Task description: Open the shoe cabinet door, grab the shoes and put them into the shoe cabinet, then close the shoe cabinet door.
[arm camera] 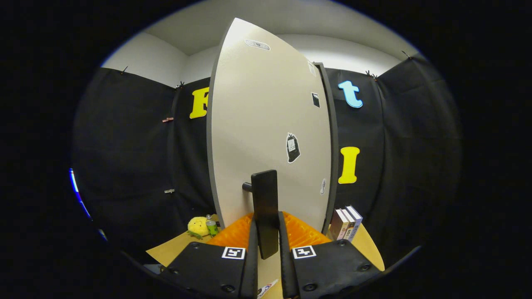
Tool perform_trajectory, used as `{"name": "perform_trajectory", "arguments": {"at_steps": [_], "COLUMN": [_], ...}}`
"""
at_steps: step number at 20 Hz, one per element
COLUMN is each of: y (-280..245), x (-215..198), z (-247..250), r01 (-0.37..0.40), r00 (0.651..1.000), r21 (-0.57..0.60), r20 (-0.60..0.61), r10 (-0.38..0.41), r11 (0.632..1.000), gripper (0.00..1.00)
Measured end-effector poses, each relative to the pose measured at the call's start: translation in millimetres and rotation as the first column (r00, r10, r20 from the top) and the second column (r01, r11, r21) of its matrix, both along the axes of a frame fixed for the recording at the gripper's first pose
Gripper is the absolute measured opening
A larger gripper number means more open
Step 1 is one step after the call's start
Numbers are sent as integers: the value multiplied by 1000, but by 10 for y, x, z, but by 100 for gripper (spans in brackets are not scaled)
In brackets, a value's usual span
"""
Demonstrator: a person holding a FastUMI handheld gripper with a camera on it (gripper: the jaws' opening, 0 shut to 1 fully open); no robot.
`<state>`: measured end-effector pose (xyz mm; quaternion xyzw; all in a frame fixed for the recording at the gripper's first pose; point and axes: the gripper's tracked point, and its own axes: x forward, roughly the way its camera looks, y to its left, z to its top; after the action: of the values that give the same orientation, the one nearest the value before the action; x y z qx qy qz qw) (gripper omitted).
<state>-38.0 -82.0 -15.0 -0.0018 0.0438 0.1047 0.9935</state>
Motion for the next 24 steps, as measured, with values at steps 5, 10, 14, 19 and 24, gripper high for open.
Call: {"name": "perform_trajectory", "arguments": {"at_steps": [5,10,14,19,24], "y": [-391,-783,-1006,-1348,-1469], "x": [-19,-52,-99,-122,-138], "z": [46,98,124,197,182], "r01": [70,133,149,202,192], "r00": [998,991,989,979,981], "r21": [7,6,24,61,58], "r20": [1,13,19,31,27], "r10": [-70,-133,-149,-204,-194], "r11": [998,991,989,978,980], "gripper": [26,25,21,12,12]}}
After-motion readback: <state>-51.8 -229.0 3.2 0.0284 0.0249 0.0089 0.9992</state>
